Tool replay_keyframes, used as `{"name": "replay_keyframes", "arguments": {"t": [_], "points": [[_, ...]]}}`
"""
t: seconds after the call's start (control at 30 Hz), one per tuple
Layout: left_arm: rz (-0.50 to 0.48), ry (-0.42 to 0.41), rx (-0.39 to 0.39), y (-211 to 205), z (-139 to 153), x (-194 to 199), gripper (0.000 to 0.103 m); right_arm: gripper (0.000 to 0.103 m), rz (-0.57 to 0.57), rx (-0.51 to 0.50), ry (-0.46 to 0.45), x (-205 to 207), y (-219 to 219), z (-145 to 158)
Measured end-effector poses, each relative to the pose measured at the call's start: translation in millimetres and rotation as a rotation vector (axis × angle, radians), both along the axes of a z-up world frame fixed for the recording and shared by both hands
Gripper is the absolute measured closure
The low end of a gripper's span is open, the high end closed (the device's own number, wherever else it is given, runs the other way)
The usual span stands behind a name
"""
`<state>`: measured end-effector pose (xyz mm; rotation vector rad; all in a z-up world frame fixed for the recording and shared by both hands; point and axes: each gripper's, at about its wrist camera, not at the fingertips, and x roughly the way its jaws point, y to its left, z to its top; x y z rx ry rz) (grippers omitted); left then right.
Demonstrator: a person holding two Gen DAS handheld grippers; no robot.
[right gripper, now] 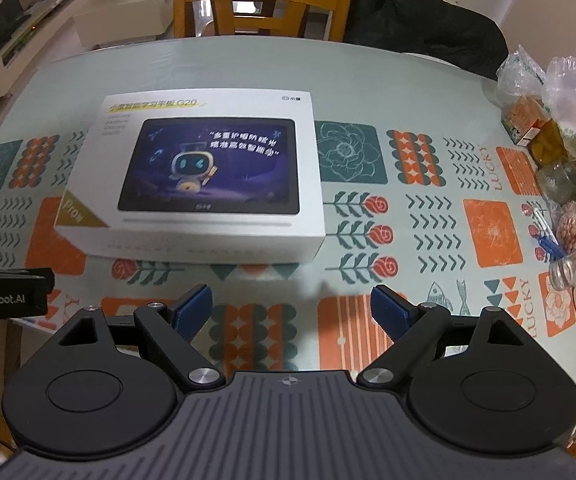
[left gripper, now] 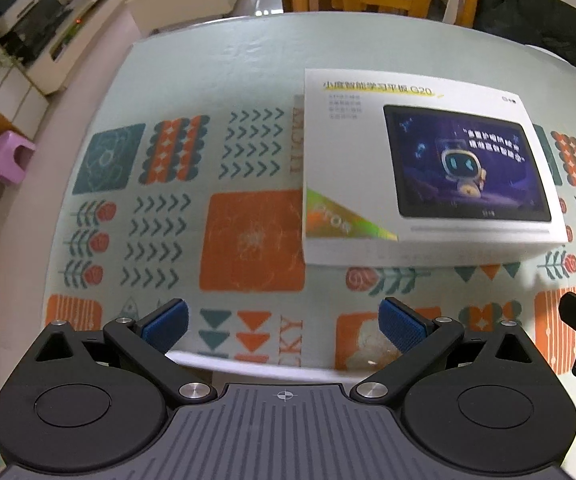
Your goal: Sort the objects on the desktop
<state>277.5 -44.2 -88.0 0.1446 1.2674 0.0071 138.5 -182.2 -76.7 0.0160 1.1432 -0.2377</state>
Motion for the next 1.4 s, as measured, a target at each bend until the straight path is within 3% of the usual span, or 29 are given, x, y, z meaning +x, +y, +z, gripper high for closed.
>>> {"name": "replay_keyframes", "arguments": {"t": [0.63, 0.9, 1.07, 1.4], "points": [[-0.041, 0.047, -0.015, -9.8, -25.0, 61.0, 0.0, 0.0, 0.045, -0.043, 0.024, 54.0, -16.9, -21.9], [-0.075, 0.079, -0.062, -10.9, -40.2, 88.5, 0.0, 0.0, 0.107, -0.043, 0.026, 89.8, -41.4, -36.8], [-0.092, 0.098, -0.114, -9.4, -47.8, 104.0, 0.0, 0.0, 0.116, 0.038, 0.037, 112.2, -62.9, -48.0], [-0.118, 0.182, -0.328, 2.3, -68.3, 129.2, 0.0, 0.0, 0.162, 0.357, 0.051, 146.0, -103.2, -70.9]]}}
